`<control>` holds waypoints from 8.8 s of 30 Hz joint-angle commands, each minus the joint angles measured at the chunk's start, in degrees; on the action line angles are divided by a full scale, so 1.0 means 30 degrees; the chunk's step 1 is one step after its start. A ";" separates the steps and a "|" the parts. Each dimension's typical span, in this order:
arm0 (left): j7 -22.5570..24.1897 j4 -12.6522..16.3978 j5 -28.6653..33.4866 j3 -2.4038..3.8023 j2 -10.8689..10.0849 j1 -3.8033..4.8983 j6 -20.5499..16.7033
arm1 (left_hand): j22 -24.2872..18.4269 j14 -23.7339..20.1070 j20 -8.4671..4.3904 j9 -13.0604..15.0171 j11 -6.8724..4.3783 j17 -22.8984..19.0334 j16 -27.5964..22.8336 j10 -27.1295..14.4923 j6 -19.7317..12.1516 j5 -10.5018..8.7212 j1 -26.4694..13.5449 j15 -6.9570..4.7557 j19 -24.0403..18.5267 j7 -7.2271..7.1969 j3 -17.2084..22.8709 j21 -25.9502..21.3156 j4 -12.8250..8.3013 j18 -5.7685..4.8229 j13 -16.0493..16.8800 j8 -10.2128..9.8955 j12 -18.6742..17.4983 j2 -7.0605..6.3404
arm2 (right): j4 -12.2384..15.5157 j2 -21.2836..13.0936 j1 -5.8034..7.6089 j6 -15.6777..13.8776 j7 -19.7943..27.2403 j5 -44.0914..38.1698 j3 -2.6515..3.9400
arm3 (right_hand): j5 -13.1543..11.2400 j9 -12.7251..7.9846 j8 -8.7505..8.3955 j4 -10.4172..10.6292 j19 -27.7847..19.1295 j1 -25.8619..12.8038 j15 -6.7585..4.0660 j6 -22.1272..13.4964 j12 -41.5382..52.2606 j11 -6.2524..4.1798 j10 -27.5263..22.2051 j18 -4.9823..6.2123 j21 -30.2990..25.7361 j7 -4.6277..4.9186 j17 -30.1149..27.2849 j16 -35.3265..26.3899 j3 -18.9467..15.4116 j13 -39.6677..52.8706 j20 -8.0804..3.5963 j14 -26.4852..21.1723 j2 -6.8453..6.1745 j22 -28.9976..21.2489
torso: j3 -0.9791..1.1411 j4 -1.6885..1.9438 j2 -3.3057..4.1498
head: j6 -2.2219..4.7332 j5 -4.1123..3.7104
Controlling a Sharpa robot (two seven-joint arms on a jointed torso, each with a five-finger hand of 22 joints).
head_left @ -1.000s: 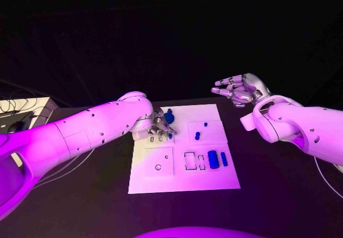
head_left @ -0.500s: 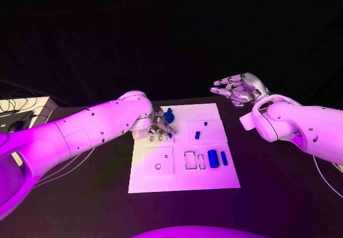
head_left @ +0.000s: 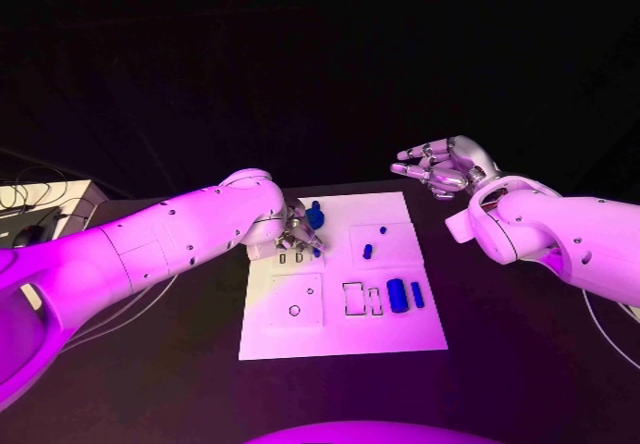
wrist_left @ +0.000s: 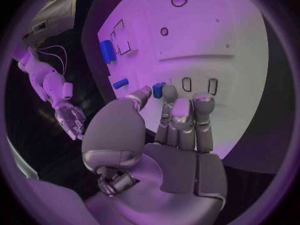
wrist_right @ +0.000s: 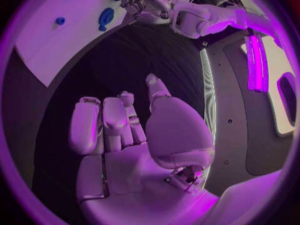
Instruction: Assemble the parts on the task board
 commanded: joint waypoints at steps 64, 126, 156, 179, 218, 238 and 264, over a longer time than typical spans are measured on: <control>0.1005 0.5158 0.2569 -0.0051 -0.4473 -0.0384 -0.6603 | 0.2418 0.0456 -0.1175 0.4871 -0.0969 0.1250 0.0337 0.2435 0.3552 0.7447 -0.1330 -0.0693 0.1298 -0.1051 0.5217 0.0166 -0.5690 -0.1003 0.1036 -0.3536 -0.2618 0.0036 | -0.0127 -0.0108 -0.0146 0.0415 -0.0043 -0.0240 -0.0026 | 0.0157 0.0027 0.0080 -0.0275 0.1546 -0.0087 0.0003 0.0025 0.0086 -0.0063 0.0062 0.0186 0.0190 0.0095 0.0075 0.0001 -0.0013 0.0017 -0.0043 0.0014 0.0130 0.3426 | -0.0005 0.0184 -0.0051 | -0.0220 0.0561; -0.0010 0.4854 0.1514 -0.0808 -0.4155 -0.1438 -0.7254 | 0.3025 0.0378 -0.1272 0.5555 -0.1031 0.0752 0.0296 0.2930 0.4407 0.7336 -0.0952 -0.0755 0.1510 -0.1133 0.4897 -0.0101 -0.5416 -0.1108 0.1471 -0.5010 -0.3469 -0.0142 | -0.0082 -0.0159 -0.0148 0.0444 -0.0035 -0.0372 -0.0029 | 0.0177 0.0027 0.0067 -0.0293 0.1545 -0.0117 0.0004 0.0011 0.0062 -0.0059 0.0070 0.0189 0.0185 0.0101 0.0115 0.0005 0.0029 0.0015 -0.0043 0.0023 0.0142 0.3422 | -0.0001 0.0162 -0.0020 | -0.0596 0.0648; 0.0123 0.4606 0.2269 -0.0757 -0.3664 -0.1419 -0.6645 | 0.3721 0.0458 -0.1324 0.5625 -0.1155 0.0873 0.0624 0.3432 0.5190 0.7272 -0.0943 -0.0764 0.1826 -0.1426 0.3656 -0.0048 -0.5199 -0.1412 0.1411 -0.5145 -0.3462 0.0646 | -0.0123 -0.0144 -0.0150 0.0570 -0.0088 -0.0381 -0.0029 | 0.0174 0.0027 0.0067 -0.0312 0.1544 -0.0140 -0.0001 0.0028 0.0068 -0.0066 0.0114 0.0188 0.0190 0.0096 0.0142 -0.0020 0.0047 0.0048 -0.0045 0.0029 0.0123 0.3420 | -0.0006 0.0169 -0.0023 | -0.0682 0.0658; 0.0373 0.4952 0.3557 -0.0430 -0.4019 -0.1291 -0.6140 | 0.4233 0.0472 -0.1346 0.6024 -0.1232 0.0742 0.0921 0.3883 0.6205 0.6822 -0.1145 -0.0746 0.1939 -0.1737 0.2022 -0.0019 -0.4828 -0.1644 0.1248 -0.5645 -0.3344 0.1830 | -0.0203 -0.0128 -0.0156 0.0716 -0.0150 -0.0364 -0.0030 | 0.0195 0.0025 0.0058 -0.0339 0.1546 -0.0126 0.0000 0.0004 0.0046 -0.0062 0.0104 0.0185 0.0210 0.0098 0.0142 -0.0029 0.0065 0.0038 -0.0044 0.0029 0.0099 0.3425 | -0.0005 0.0164 -0.0020 | -0.0698 0.0677; -0.0483 0.3368 0.1927 -0.0247 -0.3195 -0.0888 -0.4641 | 0.4583 0.0471 -0.1306 0.6387 -0.1226 0.0787 0.1145 0.3994 0.6567 0.6876 -0.1104 -0.0696 0.2017 -0.1779 0.2393 -0.0022 -0.5246 -0.1725 0.1291 -0.6031 -0.3320 0.1826 | -0.0287 -0.0056 -0.0278 0.0738 -0.0127 -0.0453 -0.0033 | 0.0200 0.0026 0.0060 -0.0360 0.1545 -0.0123 0.0004 -0.0006 0.0022 -0.0058 0.0088 0.0187 0.0197 0.0110 0.0156 -0.0026 0.0087 0.0028 -0.0042 0.0032 0.0058 0.3422 | -0.0019 0.0164 -0.0023 | -0.0874 0.0758; -0.0852 0.3400 0.1942 -0.0288 -0.3273 -0.0884 -0.4191 | 0.4589 0.0469 -0.1305 0.6424 -0.1225 0.0771 0.1143 0.3980 0.6554 0.6884 -0.1143 -0.0696 0.2007 -0.1772 0.2405 -0.0053 -0.5256 -0.1723 0.1304 -0.6043 -0.3316 0.1875 | -0.0291 -0.0077 -0.0278 0.0749 -0.0133 -0.0484 -0.0033 | 0.0200 0.0026 0.0060 -0.0360 0.1545 -0.0123 0.0004 -0.0006 0.0022 -0.0058 0.0088 0.0187 0.0197 0.0110 0.0156 -0.0026 0.0087 0.0028 -0.0042 0.0032 0.0058 0.3422 | -0.0012 0.0169 -0.0019 | -0.0919 0.0767; -0.0953 0.3070 0.2010 -0.0397 -0.2857 -0.0886 -0.3853 | 0.4838 0.0509 -0.1292 0.6550 -0.1271 0.0881 0.1301 0.4347 0.7083 0.6428 -0.0929 -0.0672 0.2111 -0.1983 -0.0036 -0.0108 -0.4887 -0.1824 0.1352 -0.5965 -0.3187 0.2718 | -0.0326 -0.0049 -0.0278 0.0774 -0.0129 -0.0491 -0.0031 | 0.0200 0.0026 0.0060 -0.0360 0.1545 -0.0123 0.0004 -0.0006 0.0022 -0.0058 0.0088 0.0187 0.0197 0.0110 0.0156 -0.0026 0.0087 0.0028 -0.0042 0.0032 0.0058 0.3422 | 0.0001 0.0165 -0.0030 | -0.1038 0.0740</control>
